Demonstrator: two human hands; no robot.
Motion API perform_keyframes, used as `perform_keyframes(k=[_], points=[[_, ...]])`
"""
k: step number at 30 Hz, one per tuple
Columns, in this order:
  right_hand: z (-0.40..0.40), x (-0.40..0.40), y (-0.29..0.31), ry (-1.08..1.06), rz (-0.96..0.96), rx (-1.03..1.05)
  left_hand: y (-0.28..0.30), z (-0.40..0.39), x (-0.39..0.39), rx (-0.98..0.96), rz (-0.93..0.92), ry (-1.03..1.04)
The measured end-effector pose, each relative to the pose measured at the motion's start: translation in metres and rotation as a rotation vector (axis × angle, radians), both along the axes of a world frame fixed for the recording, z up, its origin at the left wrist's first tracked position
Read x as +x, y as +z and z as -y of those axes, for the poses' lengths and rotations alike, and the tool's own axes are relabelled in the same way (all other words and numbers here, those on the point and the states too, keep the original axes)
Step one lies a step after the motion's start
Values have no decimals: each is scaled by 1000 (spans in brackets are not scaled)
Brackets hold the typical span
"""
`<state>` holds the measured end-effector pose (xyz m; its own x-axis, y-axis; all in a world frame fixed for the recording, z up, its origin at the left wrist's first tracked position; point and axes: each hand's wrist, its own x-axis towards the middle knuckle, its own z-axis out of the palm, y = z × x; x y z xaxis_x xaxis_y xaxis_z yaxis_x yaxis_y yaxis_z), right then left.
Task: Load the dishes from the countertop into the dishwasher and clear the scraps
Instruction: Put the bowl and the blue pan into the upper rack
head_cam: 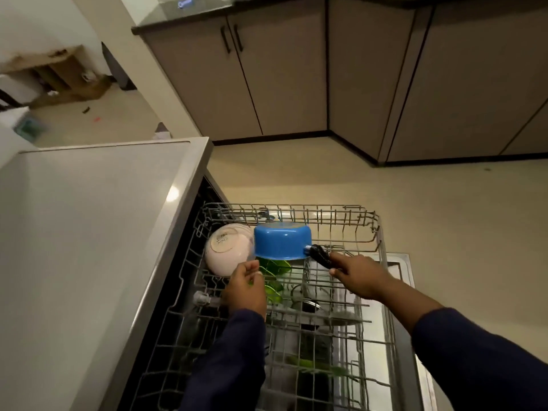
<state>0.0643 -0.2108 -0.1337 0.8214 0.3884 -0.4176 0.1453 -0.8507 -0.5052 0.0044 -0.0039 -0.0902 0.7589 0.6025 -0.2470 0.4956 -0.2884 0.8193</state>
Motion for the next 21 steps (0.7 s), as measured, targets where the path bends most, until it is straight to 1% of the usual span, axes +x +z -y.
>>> perform_keyframes(k=[3,6,10,15,18,21], points=[[6,21,-25,161,96,-135,-27,-6,17,12,-4,-23],[10,35,-47,211,144,-153,-46,-9,32,28,-15,-43],[17,41,-73,179,138,-170,-68,-9,42,7,-27,-60],[10,52,-91,115,119,-394,-88,-10,41,-7,-63,-57],[8,55,-97,103,140,-438,-94,-14,41,0,-60,-64],[5,53,-102,24,158,-457,-97,-17,42,13,-59,-56]])
